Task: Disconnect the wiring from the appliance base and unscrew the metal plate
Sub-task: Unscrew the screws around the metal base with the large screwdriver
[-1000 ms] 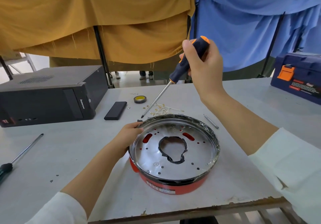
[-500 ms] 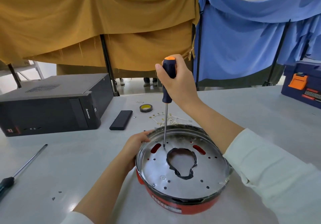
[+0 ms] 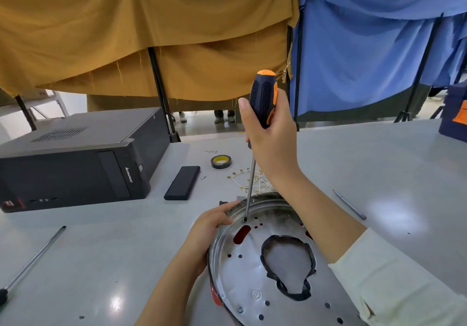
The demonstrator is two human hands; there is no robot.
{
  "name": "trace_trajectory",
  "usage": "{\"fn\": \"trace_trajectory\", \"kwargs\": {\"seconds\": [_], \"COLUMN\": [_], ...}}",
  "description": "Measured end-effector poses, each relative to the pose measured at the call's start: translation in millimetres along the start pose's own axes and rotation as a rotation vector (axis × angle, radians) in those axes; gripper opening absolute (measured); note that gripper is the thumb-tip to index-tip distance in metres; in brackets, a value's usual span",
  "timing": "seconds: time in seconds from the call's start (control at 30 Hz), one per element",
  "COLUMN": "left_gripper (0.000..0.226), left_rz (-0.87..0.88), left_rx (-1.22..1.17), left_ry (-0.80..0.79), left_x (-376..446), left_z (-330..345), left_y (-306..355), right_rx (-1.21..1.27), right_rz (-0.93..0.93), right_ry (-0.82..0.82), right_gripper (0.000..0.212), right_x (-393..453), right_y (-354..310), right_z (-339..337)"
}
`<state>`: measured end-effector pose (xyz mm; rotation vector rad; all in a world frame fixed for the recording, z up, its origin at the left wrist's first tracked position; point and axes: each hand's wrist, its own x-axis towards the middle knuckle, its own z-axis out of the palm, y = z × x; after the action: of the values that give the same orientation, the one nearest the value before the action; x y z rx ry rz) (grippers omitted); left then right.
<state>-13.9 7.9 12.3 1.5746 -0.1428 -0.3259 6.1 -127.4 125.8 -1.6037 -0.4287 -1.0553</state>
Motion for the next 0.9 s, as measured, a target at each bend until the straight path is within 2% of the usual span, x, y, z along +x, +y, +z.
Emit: {"fn": "trace_trajectory", "kwargs": {"seconds": [0.27, 0.9], "left_gripper": [0.049, 0.049], "left_rz": [0.011, 0.020], "left_rx": [0.009, 0.022], "left_ry": [0.001, 0.005], "left_x": [2.1, -1.3], "left_z": [-3.0, -2.9], "left_y": [-3.2, 0.1], "right_rx": [0.049, 0.027], "right_rz": [-0.020, 0.014], "right_ry": [0.070, 0.083], "right_gripper": [0.018, 0.019], "right_x": [-8.9, -11.1], "right_y": [5.1, 4.6], "right_z": [-0.7, -2.6]}}
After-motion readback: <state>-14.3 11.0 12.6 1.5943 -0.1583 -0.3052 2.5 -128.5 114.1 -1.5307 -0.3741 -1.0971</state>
